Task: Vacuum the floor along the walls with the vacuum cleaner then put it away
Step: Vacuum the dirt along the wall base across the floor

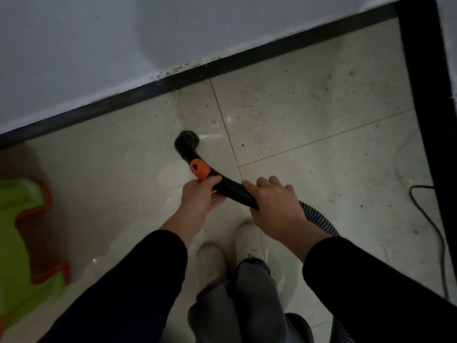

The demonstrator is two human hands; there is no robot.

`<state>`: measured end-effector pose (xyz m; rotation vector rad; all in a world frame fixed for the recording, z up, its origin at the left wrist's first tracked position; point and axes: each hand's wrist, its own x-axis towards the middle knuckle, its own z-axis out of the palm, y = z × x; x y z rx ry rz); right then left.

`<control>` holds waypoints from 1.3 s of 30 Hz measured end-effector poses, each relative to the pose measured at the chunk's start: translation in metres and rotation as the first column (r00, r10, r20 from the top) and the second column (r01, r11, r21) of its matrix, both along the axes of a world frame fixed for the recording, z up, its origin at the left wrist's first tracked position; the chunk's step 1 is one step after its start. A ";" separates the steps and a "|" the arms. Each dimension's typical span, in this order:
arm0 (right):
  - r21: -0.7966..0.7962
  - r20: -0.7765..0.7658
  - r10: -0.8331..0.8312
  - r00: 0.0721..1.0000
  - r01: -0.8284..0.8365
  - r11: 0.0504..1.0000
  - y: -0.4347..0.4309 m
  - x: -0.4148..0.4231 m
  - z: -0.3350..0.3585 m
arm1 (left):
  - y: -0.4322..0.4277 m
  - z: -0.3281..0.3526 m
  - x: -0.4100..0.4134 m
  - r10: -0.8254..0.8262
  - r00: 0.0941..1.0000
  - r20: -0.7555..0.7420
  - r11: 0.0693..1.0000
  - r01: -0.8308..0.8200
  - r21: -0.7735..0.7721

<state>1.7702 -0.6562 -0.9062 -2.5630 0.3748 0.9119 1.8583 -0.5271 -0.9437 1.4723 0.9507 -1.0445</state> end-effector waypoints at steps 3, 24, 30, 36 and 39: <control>0.009 0.008 0.007 1.000 -0.007 1.000 0.007 0.007 -0.004 | 0.008 0.000 0.007 -0.001 1.000 0.008 1.000 0.001 0.003; 0.032 0.083 0.029 0.996 -0.032 0.999 0.035 0.053 -0.024 | 0.040 -0.007 0.051 -0.010 0.996 0.092 1.000 0.009 0.009; 0.033 0.102 0.026 0.994 -0.030 0.999 0.040 0.064 -0.028 | 0.045 -0.009 0.061 -0.002 0.993 0.122 1.000 0.000 0.014; 0.035 0.123 0.025 0.992 -0.029 0.999 0.044 0.074 -0.030 | 0.048 -0.010 0.072 0.002 0.991 0.131 1.000 -0.003 0.007; 0.026 0.131 0.026 0.991 -0.029 0.999 0.045 0.080 -0.031 | 0.048 -0.010 0.077 0.005 0.990 0.140 1.000 -0.006 0.008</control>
